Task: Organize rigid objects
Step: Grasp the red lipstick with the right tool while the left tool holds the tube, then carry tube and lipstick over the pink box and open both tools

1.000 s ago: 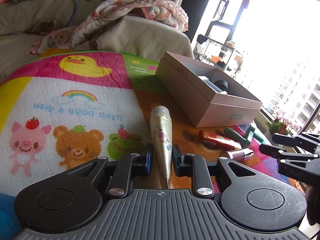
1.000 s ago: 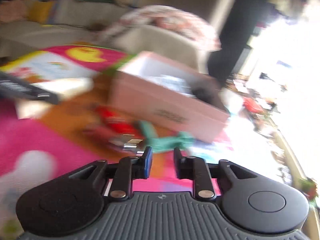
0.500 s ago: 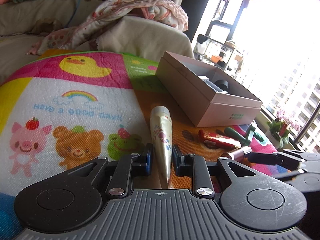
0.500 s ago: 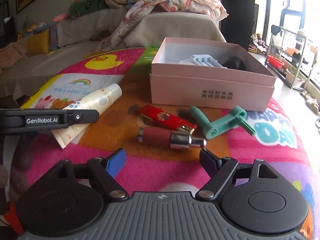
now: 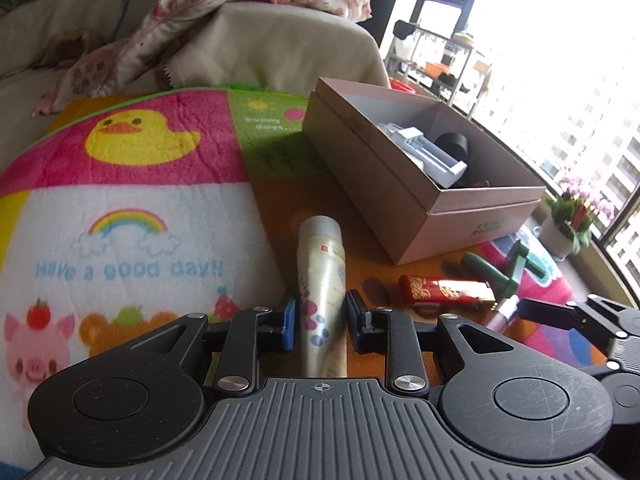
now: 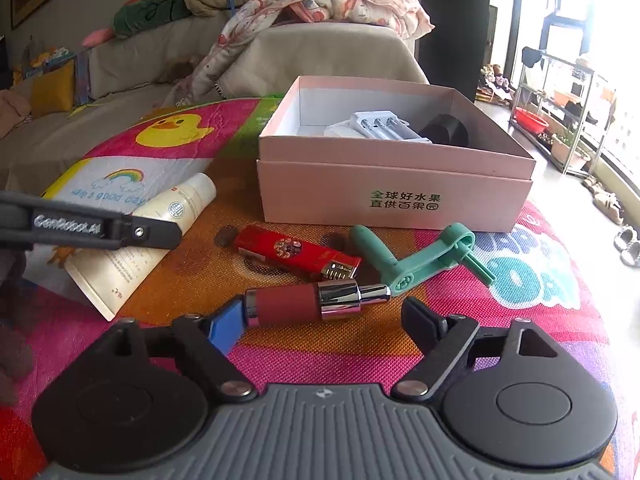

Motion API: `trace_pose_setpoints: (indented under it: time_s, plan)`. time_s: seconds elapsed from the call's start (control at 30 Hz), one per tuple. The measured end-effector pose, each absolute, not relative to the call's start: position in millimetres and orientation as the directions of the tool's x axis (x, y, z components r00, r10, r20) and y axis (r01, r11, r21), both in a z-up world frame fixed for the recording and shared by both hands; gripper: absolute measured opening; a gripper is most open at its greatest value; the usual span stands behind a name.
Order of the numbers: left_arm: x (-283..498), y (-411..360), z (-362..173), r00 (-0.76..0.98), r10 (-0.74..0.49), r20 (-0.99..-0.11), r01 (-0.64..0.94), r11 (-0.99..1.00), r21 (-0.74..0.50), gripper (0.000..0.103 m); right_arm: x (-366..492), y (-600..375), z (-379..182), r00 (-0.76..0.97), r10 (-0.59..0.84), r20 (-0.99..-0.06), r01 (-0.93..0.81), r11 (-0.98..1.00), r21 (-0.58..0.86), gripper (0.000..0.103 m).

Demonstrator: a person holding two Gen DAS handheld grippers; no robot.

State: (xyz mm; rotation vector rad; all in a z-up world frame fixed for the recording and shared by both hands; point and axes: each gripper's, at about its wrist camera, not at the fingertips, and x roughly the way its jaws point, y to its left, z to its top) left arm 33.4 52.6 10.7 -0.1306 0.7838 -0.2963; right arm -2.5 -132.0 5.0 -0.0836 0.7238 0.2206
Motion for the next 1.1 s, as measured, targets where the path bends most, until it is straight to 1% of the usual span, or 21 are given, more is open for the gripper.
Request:
trace_pose_setpoints:
  time_s: [0.2,0.27,0.33,0.43,0.5,0.6,0.77,0.93,1.03,1.1]
  plan:
    - [34.4,50.6,9.6,0.674,-0.308,-0.671,0.219,0.951,-0.217,0.028,-0.6,-130.6,4.7,0.728,0.178,-0.662,-0.252,0.968,-0.017,0.084]
    - [33.0,50.8,9.6,0.675,-0.313,-0.667,0.227,0.95,-0.216,0.028,2.1,-129.2,5.0,0.734,0.173,-0.657,-0.266,0.963,-0.043,0.086]
    - [30.5,50.0,8.8,0.682,-0.314,-0.661,0.243,0.949,-0.2,0.028,5.3,-130.0,4.9,0.731,0.186,-0.656,-0.278,0.96,-0.038,0.086]
    - [24.0,51.1,7.8,0.694,-0.317,-0.647,0.255,0.948,-0.191,0.028,2.6,-132.3,5.8,0.725,0.224,-0.651,-0.306,0.952,-0.012,0.079]
    - [14.5,52.9,7.8,0.698,-0.333,-0.634,0.273,0.942,-0.195,0.027,-4.8,-129.8,7.1,0.735,0.226,-0.64,-0.324,0.945,-0.037,0.079]
    - [-9.0,53.0,7.1,0.7,-0.354,-0.62,0.326,0.931,-0.164,0.027,-21.9,-129.1,11.5,0.743,0.241,-0.625,-0.363,0.929,-0.072,0.079]
    - [-51.4,47.8,8.9,0.673,-0.398,-0.624,0.419,0.9,-0.122,0.027,-56.0,-140.0,19.7,0.745,0.251,-0.617,-0.417,0.898,-0.138,0.079]
    - [-75.0,38.8,24.3,0.661,-0.448,-0.601,0.482,0.868,-0.117,0.026,-73.0,-162.2,32.1,0.765,0.218,-0.606,-0.391,0.905,-0.167,0.079]
    - [-69.3,30.9,42.0,0.675,-0.466,-0.573,0.502,0.858,-0.107,0.025,-75.6,-177.1,42.5,0.786,0.208,-0.582,-0.36,0.92,-0.157,0.079]
    - [-57.2,27.2,54.9,0.685,-0.482,-0.547,0.511,0.852,-0.111,0.023,-73.7,-186.2,51.2,0.805,0.203,-0.557,-0.335,0.931,-0.145,0.079]
